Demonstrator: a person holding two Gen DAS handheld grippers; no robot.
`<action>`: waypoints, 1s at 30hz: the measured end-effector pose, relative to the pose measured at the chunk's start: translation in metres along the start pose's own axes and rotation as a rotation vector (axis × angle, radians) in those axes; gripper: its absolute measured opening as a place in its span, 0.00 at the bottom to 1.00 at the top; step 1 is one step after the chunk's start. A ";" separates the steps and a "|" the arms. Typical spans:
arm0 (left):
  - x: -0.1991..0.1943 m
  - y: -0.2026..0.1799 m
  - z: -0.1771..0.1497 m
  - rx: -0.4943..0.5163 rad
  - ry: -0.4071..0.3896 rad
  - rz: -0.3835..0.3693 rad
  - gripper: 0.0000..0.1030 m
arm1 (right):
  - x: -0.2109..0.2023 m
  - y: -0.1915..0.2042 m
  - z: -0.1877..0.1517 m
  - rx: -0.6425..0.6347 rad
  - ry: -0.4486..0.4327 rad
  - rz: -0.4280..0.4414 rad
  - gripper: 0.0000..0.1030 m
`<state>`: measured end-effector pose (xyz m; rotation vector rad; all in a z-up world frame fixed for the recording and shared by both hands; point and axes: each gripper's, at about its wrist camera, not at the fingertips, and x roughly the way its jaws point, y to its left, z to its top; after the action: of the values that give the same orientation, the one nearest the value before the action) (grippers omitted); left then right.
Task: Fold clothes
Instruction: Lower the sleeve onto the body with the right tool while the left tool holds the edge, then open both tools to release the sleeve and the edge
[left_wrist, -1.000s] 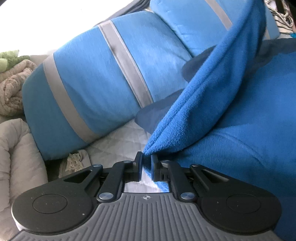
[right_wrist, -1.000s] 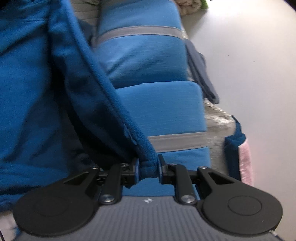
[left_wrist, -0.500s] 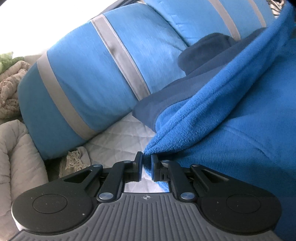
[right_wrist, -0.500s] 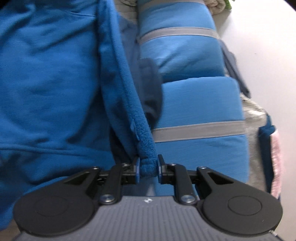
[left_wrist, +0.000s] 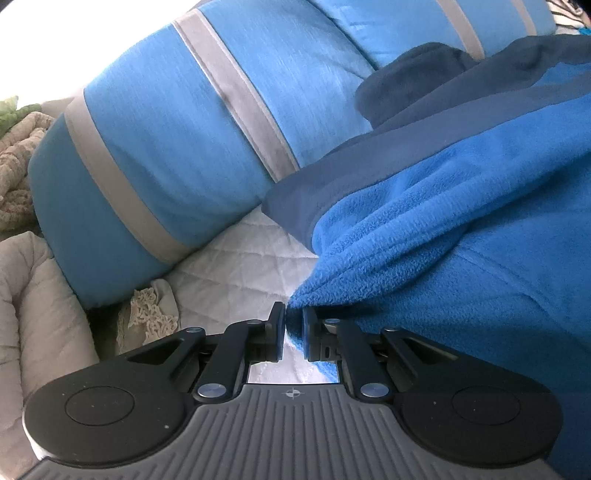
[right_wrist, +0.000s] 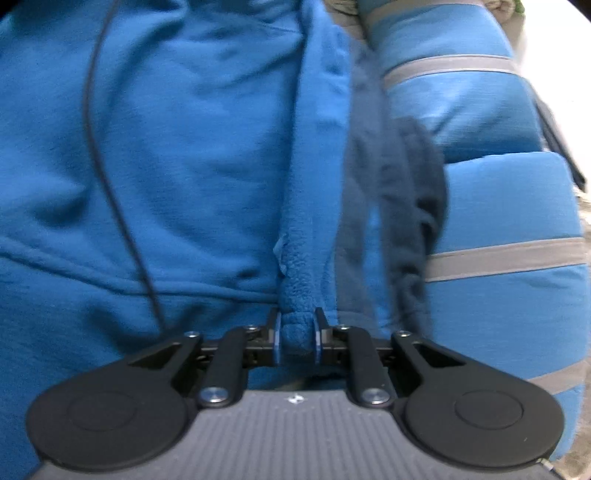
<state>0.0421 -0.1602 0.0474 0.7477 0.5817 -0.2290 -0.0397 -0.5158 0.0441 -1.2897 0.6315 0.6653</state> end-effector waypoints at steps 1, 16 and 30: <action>0.001 0.000 0.000 -0.001 0.003 -0.002 0.12 | 0.002 0.002 0.000 0.000 0.004 0.013 0.16; 0.007 -0.005 -0.004 -0.004 0.050 -0.016 0.17 | 0.029 -0.005 -0.002 0.201 0.089 0.208 0.16; -0.019 0.007 -0.007 -0.077 0.019 0.052 0.55 | -0.015 -0.032 -0.024 0.421 -0.002 0.209 0.71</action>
<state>0.0263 -0.1501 0.0586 0.6902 0.5855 -0.1510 -0.0272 -0.5460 0.0715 -0.8387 0.8608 0.6603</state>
